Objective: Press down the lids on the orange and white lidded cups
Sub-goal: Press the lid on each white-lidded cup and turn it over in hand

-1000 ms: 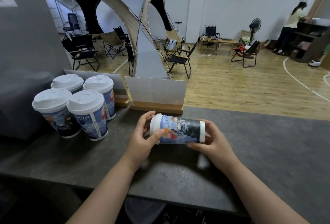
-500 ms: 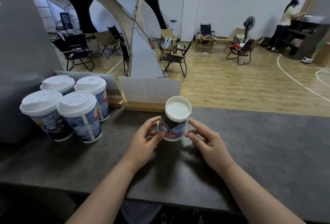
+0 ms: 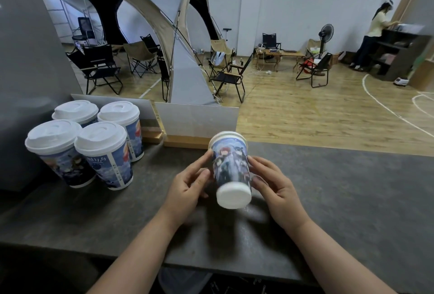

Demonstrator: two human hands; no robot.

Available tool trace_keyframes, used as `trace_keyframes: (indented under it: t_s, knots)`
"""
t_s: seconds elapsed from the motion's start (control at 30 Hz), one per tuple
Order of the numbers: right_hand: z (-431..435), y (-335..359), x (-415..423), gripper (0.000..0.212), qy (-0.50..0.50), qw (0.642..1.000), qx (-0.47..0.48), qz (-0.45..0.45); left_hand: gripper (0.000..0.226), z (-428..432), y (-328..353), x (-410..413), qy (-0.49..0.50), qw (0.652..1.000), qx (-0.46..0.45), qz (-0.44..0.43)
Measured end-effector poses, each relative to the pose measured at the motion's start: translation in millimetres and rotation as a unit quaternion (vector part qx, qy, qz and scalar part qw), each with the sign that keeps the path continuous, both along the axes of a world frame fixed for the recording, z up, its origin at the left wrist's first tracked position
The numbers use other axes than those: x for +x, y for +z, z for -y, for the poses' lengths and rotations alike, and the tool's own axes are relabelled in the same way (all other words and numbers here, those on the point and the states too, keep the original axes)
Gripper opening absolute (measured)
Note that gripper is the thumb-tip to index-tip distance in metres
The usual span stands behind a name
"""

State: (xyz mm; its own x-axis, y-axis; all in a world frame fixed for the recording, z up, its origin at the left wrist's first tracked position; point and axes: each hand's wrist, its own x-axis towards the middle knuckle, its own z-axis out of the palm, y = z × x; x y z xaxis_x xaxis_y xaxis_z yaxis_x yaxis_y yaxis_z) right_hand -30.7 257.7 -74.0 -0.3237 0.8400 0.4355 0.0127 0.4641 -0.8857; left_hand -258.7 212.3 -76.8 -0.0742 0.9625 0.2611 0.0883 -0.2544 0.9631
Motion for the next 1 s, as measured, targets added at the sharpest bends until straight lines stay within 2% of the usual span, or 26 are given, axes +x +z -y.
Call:
trace_keyframes:
  t_s: [0.1,0.2,0.3,0.43,0.57,0.8,1.0]
  knots:
    - [1.4,-1.1,0.1,0.044,0.026,1.0,-0.002,0.005,0.057,4.0,5.1,1.2,-0.021,1.0,0.013,0.017]
    - [6.1,1.7,-1.3,0.059,0.049,0.998,-0.044,-0.003,0.059,4.2,5.8,-0.3,-0.013,1.0,0.025,0.007]
    - [6.9,3.0,-2.3,0.068,0.046,0.997,-0.063,0.012,0.069,4.0,6.0,-1.1,-0.013,0.999,0.018,-0.026]
    - [3.8,1.8,-4.8,0.076,0.031,0.996,-0.07,0.047,0.071,2.6,5.4,1.9,-0.016,1.0,0.015,-0.011]
    - [1.2,0.0,-7.4,0.07,0.032,0.994,-0.076,0.07,0.072,-1.7,2.3,2.8,-0.009,1.0,0.01,0.0]
    - [-0.2,-1.3,-6.9,0.066,0.024,0.992,-0.061,0.108,0.072,-4.0,1.8,-0.7,0.012,0.999,0.003,-0.047]
    - [1.2,-4.1,-3.4,0.056,-0.058,0.993,-0.024,0.097,0.056,-3.6,0.4,-1.5,0.016,1.0,0.005,-0.025]
